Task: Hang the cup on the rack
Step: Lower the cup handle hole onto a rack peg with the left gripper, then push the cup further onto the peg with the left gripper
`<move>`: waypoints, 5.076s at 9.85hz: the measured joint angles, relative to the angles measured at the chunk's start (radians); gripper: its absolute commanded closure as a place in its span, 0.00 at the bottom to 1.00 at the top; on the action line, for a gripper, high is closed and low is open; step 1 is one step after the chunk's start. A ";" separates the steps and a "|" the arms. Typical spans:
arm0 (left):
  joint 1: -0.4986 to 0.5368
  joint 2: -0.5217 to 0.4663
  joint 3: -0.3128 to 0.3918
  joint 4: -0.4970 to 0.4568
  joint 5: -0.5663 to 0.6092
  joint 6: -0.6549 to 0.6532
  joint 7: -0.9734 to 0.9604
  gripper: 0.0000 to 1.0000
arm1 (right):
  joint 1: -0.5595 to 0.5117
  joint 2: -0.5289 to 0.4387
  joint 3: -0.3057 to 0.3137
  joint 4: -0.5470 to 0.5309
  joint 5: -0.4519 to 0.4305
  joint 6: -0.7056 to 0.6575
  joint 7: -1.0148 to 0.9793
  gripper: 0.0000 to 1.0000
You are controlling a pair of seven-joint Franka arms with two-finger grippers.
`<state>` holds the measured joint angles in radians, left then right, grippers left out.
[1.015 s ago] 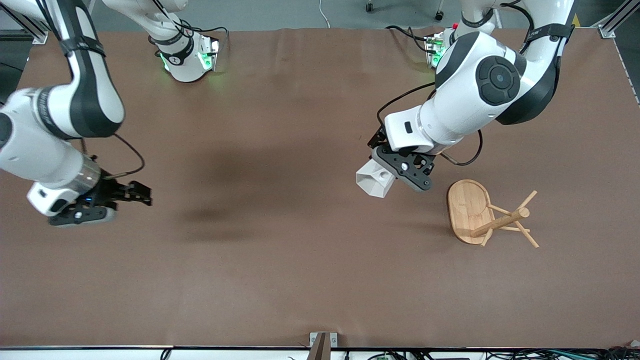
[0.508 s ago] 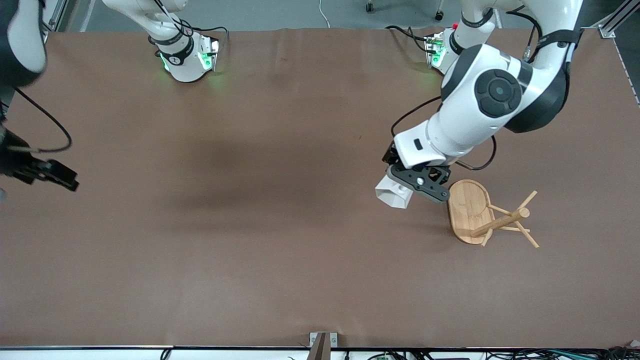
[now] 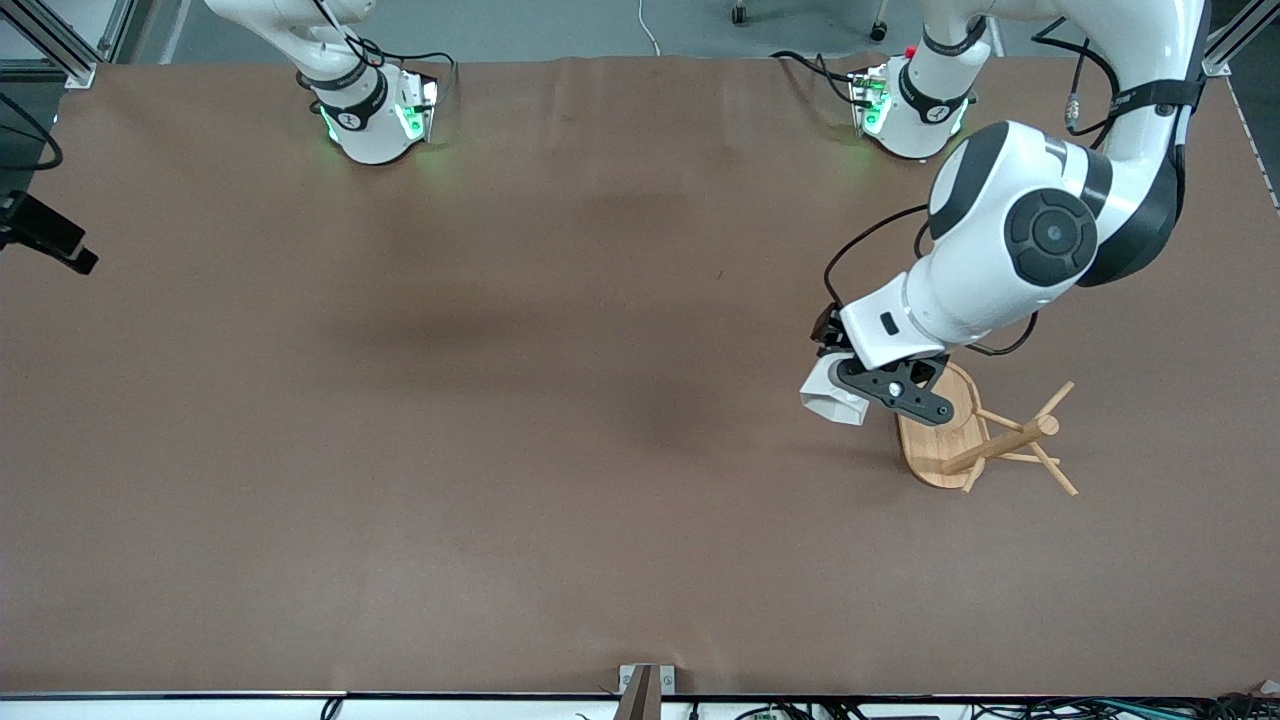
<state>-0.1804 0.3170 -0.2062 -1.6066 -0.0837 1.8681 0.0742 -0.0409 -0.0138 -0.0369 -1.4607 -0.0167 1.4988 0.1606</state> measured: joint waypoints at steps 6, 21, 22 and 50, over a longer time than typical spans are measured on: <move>0.049 -0.016 0.071 -0.080 0.000 0.013 0.118 0.99 | 0.001 -0.006 -0.006 0.000 0.013 0.001 -0.053 0.00; 0.055 -0.032 0.153 -0.121 -0.009 0.049 0.166 0.99 | 0.002 -0.006 -0.007 0.000 0.014 0.025 -0.073 0.00; 0.055 -0.031 0.154 -0.120 -0.009 0.052 0.166 0.99 | 0.001 -0.006 -0.009 0.000 0.014 0.029 -0.073 0.00; 0.068 0.039 0.189 -0.058 -0.098 0.092 0.135 0.97 | -0.008 -0.003 -0.030 -0.019 0.013 0.009 -0.072 0.00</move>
<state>-0.1126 0.3562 -0.0174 -1.6641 -0.1817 1.9603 0.2094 -0.0491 -0.0173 -0.0667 -1.4794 -0.0034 1.5073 0.0883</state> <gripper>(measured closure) 0.229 0.000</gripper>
